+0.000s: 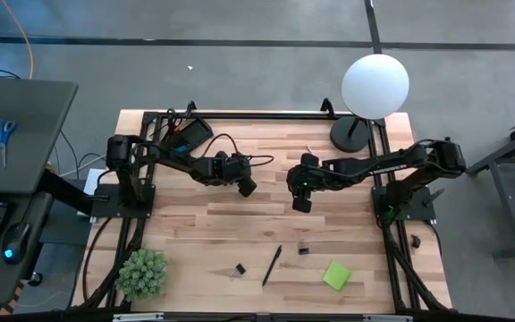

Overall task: Pick and place office supplies into organizer
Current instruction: Put the black binder clip into the black desk organizer

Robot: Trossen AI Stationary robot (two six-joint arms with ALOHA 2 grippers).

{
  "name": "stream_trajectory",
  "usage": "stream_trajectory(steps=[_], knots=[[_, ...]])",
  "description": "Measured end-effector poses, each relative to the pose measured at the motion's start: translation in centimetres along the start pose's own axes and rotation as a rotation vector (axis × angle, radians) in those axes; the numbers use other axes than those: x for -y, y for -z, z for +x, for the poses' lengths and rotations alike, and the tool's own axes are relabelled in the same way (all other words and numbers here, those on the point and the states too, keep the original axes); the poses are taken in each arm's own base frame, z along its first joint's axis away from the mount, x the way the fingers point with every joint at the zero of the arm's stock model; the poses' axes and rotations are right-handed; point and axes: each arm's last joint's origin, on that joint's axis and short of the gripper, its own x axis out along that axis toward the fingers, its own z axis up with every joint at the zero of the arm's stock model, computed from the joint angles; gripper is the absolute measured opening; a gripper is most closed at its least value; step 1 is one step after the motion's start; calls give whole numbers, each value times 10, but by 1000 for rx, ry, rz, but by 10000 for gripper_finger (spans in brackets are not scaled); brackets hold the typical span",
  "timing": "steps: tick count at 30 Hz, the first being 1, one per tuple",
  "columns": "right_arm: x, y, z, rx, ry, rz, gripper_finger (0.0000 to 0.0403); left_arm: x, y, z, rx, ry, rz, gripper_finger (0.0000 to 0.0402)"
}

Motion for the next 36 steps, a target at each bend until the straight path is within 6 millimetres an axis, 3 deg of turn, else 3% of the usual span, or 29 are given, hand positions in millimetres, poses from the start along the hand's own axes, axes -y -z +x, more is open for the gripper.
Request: stream_trajectory(steps=[25, 36], knots=[[0, 0, 0, -2, -15, -18, 129, -6, 8, -7, -67, -97, -4, 229], [0, -5, 0, 47, -18, -59, 129, 7, 16, -13, -28, -119, 37, 229]])
